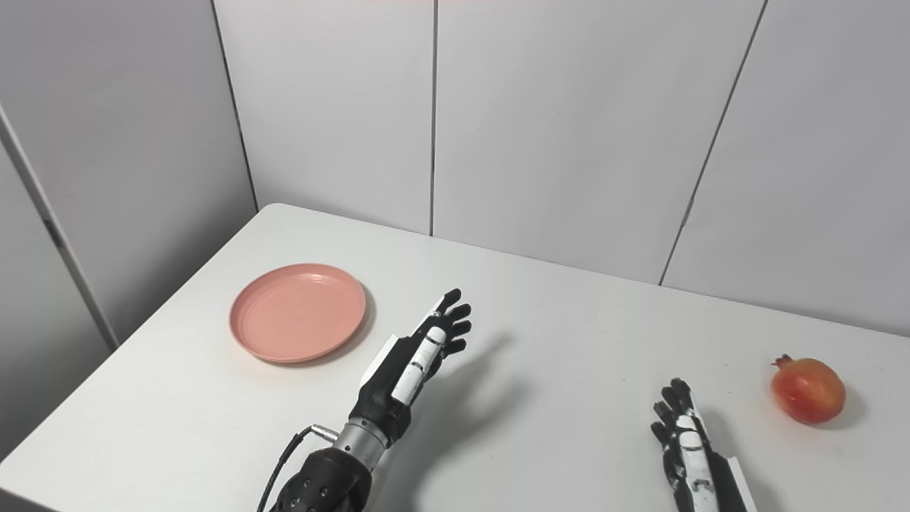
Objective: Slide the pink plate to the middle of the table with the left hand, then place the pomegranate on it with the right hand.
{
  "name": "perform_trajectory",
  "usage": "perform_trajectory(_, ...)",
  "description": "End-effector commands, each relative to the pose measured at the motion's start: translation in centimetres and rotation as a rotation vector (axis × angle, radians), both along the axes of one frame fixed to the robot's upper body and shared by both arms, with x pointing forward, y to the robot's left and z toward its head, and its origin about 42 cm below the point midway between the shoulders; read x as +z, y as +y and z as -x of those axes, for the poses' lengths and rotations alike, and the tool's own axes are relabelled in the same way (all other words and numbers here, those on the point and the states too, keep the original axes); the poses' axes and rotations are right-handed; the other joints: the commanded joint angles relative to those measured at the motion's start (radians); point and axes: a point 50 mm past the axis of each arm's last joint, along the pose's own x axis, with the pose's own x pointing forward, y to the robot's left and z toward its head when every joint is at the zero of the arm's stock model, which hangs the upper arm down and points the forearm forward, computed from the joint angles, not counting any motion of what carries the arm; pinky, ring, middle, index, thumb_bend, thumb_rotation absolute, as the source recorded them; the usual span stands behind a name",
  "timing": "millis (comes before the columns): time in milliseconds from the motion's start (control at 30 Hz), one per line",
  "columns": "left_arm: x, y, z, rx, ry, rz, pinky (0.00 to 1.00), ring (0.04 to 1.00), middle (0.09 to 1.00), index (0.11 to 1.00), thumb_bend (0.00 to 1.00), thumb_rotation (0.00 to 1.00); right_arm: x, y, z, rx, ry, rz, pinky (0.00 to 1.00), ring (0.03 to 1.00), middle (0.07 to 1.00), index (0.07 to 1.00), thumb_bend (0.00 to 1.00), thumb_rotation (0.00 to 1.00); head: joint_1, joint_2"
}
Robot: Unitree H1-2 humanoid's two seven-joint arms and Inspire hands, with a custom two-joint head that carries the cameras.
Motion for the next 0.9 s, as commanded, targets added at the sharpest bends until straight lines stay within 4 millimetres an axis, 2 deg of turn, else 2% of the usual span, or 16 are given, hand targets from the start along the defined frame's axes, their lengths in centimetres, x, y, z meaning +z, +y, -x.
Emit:
perform_trajectory(0, 3.1, 0.2, -1.1, -0.013, -0.094, -0.003, 0.9, 0.932, 0.951, 0.955, 0.38, 1.0, 0.9, 0.5, -0.8, 0.005, -0.033, -0.017, 1.0, 1.0, 1.0, 1.0, 0.06, 1.0, 0.002, 0.001)
perform_trajectory(133, 4.7, 1.0, -1.5, 0.005, -0.124, 0.007, 0.89, 0.925, 0.943, 0.95, 0.41, 0.99, 0.8, 0.5, -0.8, 0.004, -0.033, -0.024, 1.0, 1.0, 1.0, 1.0, 0.06, 1.0, 0.005, 0.0)
perform_trajectory(233, 5.9, 1.7, -1.8, 0.005, -0.145, 0.033, 0.93, 0.934, 0.952, 0.954, 0.42, 1.0, 0.7, 0.4, -0.9, 0.005, -0.037, -0.013, 1.0, 1.0, 1.0, 1.0, 0.07, 1.0, 0.006, -0.001)
perform_trajectory(533, 8.8, 4.8, -3.0, 0.046, -0.205, 0.044, 0.95, 0.943, 0.964, 0.961, 0.4, 1.0, 0.8, 0.4, -0.9, 0.005, -0.031, -0.021, 1.0, 1.0, 1.0, 1.0, 0.06, 1.0, 0.011, -0.001)
perform_trajectory(867, 10.5, 9.0, -4.8, 0.137, -0.243, 0.043, 0.94, 0.935, 0.949, 0.942, 0.43, 1.0, 0.9, 0.4, -0.9, 0.006, -0.028, -0.008, 1.0, 1.0, 1.0, 1.0, 0.06, 1.0, 0.016, -0.004)
